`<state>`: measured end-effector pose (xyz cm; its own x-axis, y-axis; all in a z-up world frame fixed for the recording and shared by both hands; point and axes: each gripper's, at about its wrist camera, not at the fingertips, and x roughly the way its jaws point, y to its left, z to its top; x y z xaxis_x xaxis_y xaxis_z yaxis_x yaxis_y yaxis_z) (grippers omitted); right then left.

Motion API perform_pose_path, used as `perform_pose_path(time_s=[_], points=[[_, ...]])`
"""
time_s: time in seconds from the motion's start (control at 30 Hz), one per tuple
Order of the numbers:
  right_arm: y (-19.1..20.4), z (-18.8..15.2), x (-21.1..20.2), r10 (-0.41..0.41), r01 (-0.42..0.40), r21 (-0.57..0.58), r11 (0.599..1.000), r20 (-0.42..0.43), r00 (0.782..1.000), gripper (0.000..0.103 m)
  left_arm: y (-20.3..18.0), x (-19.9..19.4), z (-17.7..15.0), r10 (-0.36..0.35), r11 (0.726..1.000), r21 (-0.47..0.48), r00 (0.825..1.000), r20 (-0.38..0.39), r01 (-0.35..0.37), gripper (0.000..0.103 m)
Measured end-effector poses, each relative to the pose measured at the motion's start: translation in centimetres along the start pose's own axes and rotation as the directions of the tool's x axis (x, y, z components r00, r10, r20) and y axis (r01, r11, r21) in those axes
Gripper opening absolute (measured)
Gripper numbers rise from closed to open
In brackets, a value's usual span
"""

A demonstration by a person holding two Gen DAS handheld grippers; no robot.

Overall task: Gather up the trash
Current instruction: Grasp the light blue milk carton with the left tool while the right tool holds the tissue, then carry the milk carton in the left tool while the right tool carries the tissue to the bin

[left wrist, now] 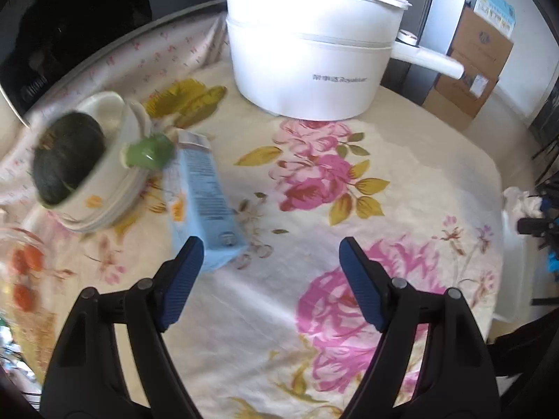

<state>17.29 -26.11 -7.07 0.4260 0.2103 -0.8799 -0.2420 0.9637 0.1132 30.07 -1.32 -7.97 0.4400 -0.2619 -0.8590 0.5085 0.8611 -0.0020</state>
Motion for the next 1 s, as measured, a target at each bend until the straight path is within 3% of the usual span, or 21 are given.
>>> perform_pose_path(time_s=[0.2,0.3,0.37,0.47,0.53,0.6,0.63,0.77,1.0], points=[[-1.0,-0.4,0.7,-0.003,0.003,0.018,1.000,-0.016,1.000,0.029,1.6,1.1,0.8,0.098,0.993,-0.069,0.995,-0.008,-0.098,0.086],[-1.8,-0.5,1.2,-0.007,0.008,0.030,1.000,-0.021,1.000,0.029,2.8,3.7,0.8,0.057,0.986,-0.153,0.997,-0.056,-0.065,0.086],[-2.3,-0.6,1.5,-0.010,0.011,0.035,0.999,-0.026,1.000,0.029,3.2,4.9,0.9,0.007,0.976,-0.219,0.999,-0.043,-0.017,0.086],[-3.1,-0.7,2.2,-0.021,0.023,0.040,0.999,-0.036,0.999,0.029,3.4,6.0,1.1,0.012,0.959,-0.282,1.000,-0.024,-0.019,0.086],[-3.5,-0.7,2.5,-0.027,0.029,0.047,0.998,-0.043,0.999,0.029,3.9,6.9,1.1,0.013,0.937,-0.349,0.999,-0.033,-0.024,0.080],[-3.9,-0.8,2.8,-0.031,0.034,0.057,0.998,-0.049,0.998,0.029,4.1,7.4,0.8,0.007,0.916,-0.400,0.999,-0.038,-0.022,0.057],[-4.0,-0.9,2.8,-0.031,0.034,0.060,0.998,-0.051,0.998,0.029,4.1,7.4,0.5,0.003,0.908,-0.419,0.999,-0.038,-0.018,0.055],[-4.2,-0.9,2.2,-0.029,0.033,0.081,0.996,-0.049,0.998,0.029,3.5,5.7,-0.3,0.018,0.900,-0.435,1.000,-0.016,-0.023,0.052],[-2.4,-0.9,-0.1,-0.032,0.035,0.088,0.996,-0.044,0.999,0.029,1.5,-1.0,-3.6,0.004,0.900,-0.436,0.999,0.044,0.015,0.052]])
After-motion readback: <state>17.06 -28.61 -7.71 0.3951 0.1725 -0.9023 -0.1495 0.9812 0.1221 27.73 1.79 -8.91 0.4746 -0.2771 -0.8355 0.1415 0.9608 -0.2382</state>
